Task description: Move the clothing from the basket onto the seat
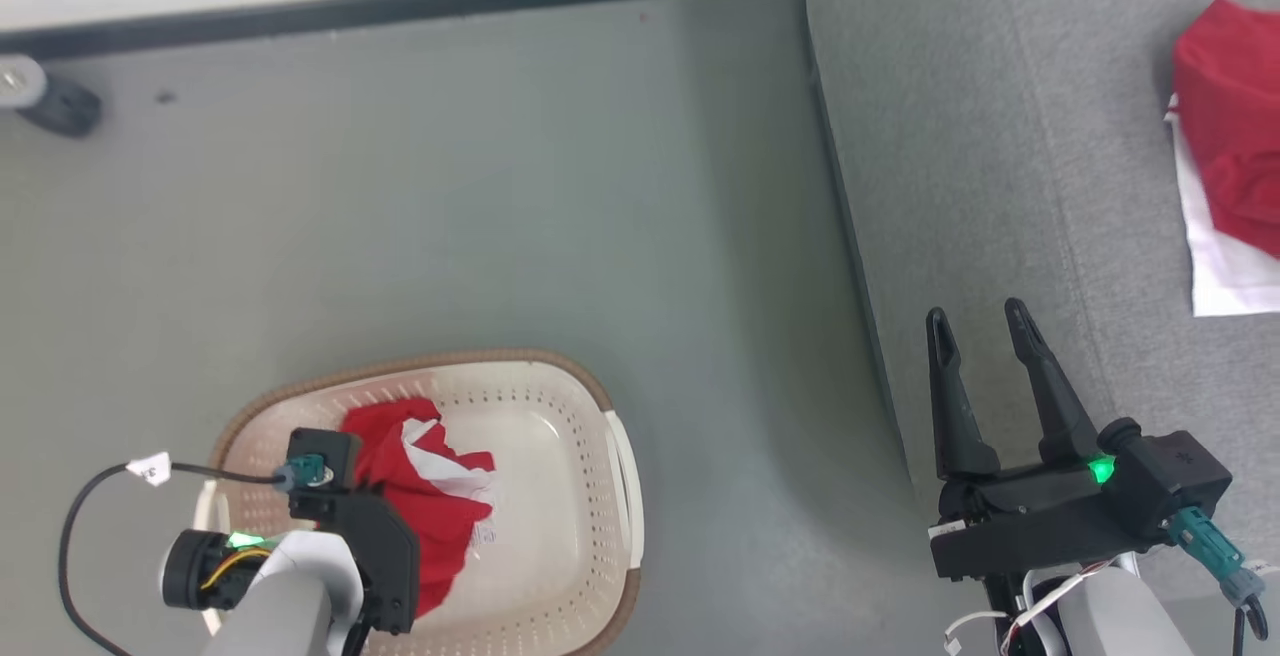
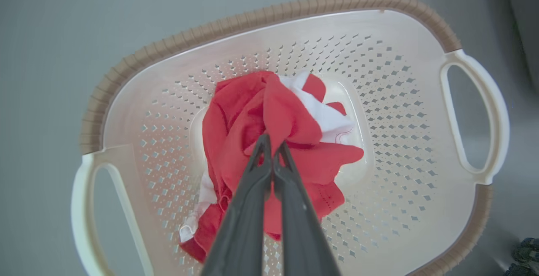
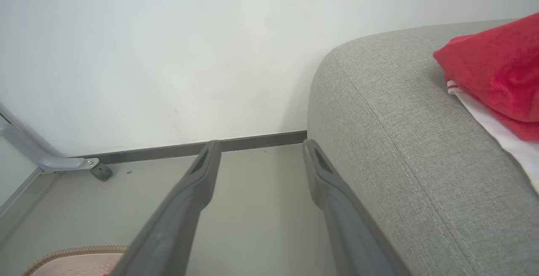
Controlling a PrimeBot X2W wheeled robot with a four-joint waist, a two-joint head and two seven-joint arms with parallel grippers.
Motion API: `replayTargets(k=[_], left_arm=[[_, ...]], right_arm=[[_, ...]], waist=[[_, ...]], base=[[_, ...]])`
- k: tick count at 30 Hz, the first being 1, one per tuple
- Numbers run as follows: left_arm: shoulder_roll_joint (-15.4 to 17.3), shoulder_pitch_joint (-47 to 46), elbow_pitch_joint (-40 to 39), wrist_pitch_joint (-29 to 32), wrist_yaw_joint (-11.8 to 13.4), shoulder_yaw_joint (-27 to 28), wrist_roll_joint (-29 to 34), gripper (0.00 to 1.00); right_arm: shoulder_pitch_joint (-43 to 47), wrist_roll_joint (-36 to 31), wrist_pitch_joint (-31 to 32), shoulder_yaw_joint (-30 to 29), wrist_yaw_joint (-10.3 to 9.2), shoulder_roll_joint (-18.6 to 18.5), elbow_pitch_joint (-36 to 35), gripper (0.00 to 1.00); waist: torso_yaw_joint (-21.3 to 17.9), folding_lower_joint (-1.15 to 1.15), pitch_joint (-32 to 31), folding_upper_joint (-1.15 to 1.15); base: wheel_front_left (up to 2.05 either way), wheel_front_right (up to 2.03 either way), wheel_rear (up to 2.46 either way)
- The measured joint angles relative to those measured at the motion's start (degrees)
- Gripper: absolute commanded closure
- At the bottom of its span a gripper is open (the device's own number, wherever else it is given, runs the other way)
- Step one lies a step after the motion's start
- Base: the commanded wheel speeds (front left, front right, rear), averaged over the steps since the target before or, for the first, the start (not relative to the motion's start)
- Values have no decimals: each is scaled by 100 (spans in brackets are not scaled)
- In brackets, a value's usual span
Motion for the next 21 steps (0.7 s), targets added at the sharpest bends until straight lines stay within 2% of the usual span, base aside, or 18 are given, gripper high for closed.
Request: replayTargets(k=[21], left_arm=[[-171,799,-229,-883,-144,-513,312,100]], right_arm=[[793,89,1,-140,0,15,517,0]], waist=[[334,0,-1718,0]], base=[[0,0,0]])
